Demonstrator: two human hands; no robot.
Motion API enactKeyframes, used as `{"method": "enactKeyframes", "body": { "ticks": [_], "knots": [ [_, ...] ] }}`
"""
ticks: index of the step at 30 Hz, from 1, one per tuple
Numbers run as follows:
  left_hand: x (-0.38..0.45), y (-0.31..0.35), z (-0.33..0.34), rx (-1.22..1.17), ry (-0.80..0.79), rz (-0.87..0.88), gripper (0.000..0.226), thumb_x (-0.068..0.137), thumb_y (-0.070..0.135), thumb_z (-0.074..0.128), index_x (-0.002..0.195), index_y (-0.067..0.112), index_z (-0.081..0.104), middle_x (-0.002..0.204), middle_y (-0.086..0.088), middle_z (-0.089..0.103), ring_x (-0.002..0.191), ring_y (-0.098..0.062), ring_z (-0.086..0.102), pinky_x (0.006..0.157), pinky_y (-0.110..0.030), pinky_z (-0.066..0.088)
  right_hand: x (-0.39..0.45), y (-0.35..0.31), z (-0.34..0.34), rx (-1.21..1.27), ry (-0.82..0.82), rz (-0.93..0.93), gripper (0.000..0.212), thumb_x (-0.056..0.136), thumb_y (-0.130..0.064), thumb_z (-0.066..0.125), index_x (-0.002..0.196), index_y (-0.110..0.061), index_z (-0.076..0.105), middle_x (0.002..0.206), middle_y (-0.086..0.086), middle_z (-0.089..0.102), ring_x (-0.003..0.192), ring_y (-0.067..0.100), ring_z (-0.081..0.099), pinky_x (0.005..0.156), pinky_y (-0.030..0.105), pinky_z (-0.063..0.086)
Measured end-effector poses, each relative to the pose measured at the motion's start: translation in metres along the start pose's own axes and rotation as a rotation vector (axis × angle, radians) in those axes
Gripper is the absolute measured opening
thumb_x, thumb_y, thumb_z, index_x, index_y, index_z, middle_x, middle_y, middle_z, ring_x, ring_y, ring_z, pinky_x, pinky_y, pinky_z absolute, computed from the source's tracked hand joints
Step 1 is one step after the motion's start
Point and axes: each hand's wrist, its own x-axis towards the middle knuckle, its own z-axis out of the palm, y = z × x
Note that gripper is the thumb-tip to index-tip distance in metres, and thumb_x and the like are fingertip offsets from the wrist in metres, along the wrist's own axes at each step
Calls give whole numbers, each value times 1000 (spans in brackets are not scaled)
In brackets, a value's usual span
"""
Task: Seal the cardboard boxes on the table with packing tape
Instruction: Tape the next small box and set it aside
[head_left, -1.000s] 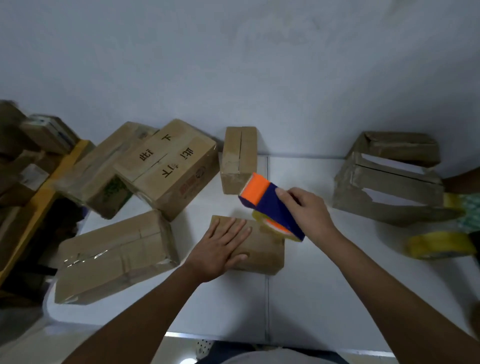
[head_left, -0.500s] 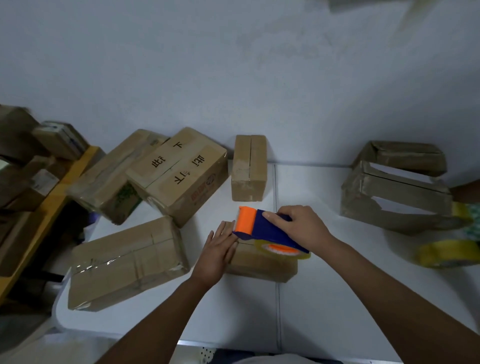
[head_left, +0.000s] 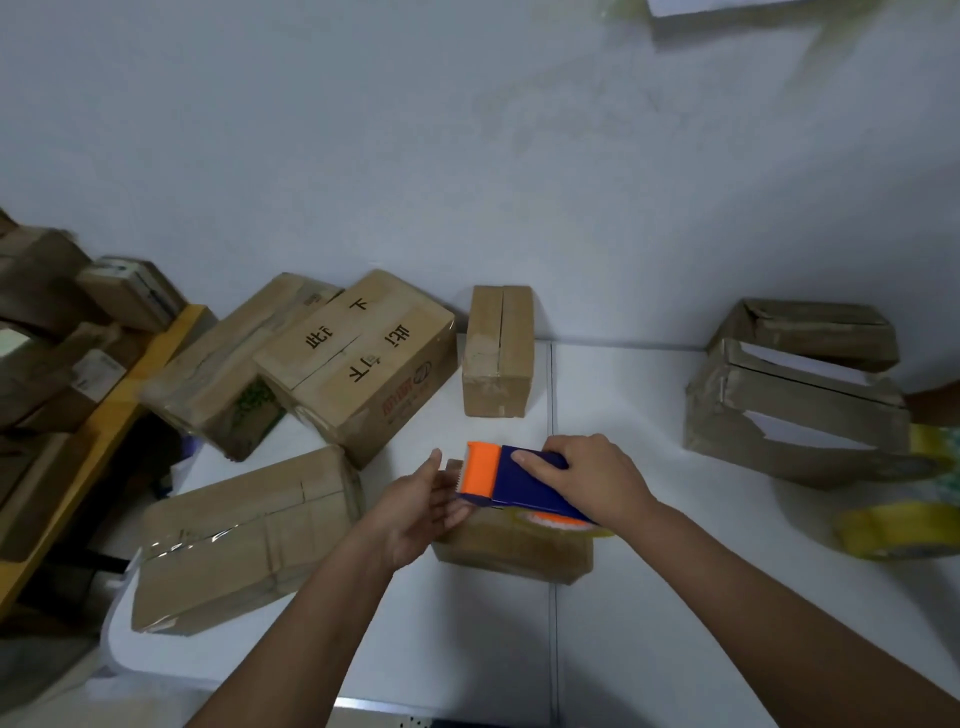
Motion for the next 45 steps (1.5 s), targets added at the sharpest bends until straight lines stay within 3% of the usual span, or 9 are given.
{"method": "enactKeyframes", "body": {
  "ticks": [5, 8, 16, 19, 31, 35, 39, 43, 45],
  "knots": [
    [-7, 9, -4, -76, -23, -20, 29, 99, 35, 56, 99, 9, 69, 95, -8, 72, 89, -16, 67, 73, -26, 52, 0, -2, -1, -12, -10, 4, 53, 91, -65, 43, 113, -22, 63, 101, -6, 69, 81, 8, 61, 61, 15, 42],
    [-11, 11, -7, -94, -65, -39, 15, 95, 23, 62, 97, 10, 68, 94, -9, 71, 88, -15, 66, 70, -25, 52, 1, -4, -2, -25, -24, 6, 53, 91, -64, 43, 114, -21, 63, 102, -5, 70, 83, 9, 61, 62, 16, 42],
    [-8, 6, -7, -89, -64, -23, 22, 93, 20, 66, 111, 7, 68, 99, -10, 72, 84, -12, 67, 61, -20, 54, 3, -8, -1, -76, -42, 2, 53, 92, -65, 42, 115, -21, 62, 104, -4, 70, 85, 11, 63, 69, 18, 48],
    [-9, 6, -3, -3, -21, 39, 12, 97, 15, 62, 104, 9, 70, 96, -9, 71, 85, -11, 65, 61, -19, 52, 5, -8, -2, -77, -53, -7, 53, 92, -64, 42, 114, -20, 62, 103, -4, 70, 87, 12, 65, 71, 19, 49],
    [-13, -11, 26, 118, 78, 144, 30, 106, 11, 42, 87, 10, 64, 86, -7, 65, 86, -14, 58, 72, -27, 47, -2, -4, -13, -146, -84, -10, 53, 92, -64, 42, 109, -19, 63, 96, -4, 69, 77, 10, 61, 65, 18, 45],
    [-13, -9, 26, 107, 86, 163, 25, 106, 13, 43, 90, 10, 62, 90, -9, 64, 87, -14, 60, 71, -26, 49, 0, -8, -16, -194, -102, -12, 53, 91, -66, 42, 105, -20, 62, 82, -11, 60, 67, 6, 55, 60, 18, 40],
    [-10, -7, 21, 56, 83, 177, 21, 105, 17, 45, 95, 11, 63, 98, -8, 65, 92, -15, 62, 78, -29, 52, 2, -9, -16, -209, -123, -9, 53, 91, -67, 42, 106, -20, 61, 87, -10, 63, 66, 6, 54, 61, 18, 41],
    [0, 1, -7, -4, 157, 231, 15, 101, 6, 51, 92, 3, 63, 77, -6, 56, 68, -9, 51, 61, -18, 47, -2, -4, -21, -247, -113, -14, 56, 90, -70, 39, 100, -20, 62, 79, -11, 59, 65, 5, 55, 58, 19, 41],
    [2, 5, -29, -26, 187, 249, 12, 99, 3, 54, 93, 0, 64, 73, -5, 52, 66, -9, 48, 65, -18, 47, -3, 0, -29, -275, -111, -10, 56, 90, -70, 39, 97, -20, 64, 72, -12, 55, 64, 4, 54, 55, 19, 37]
  ]
}}
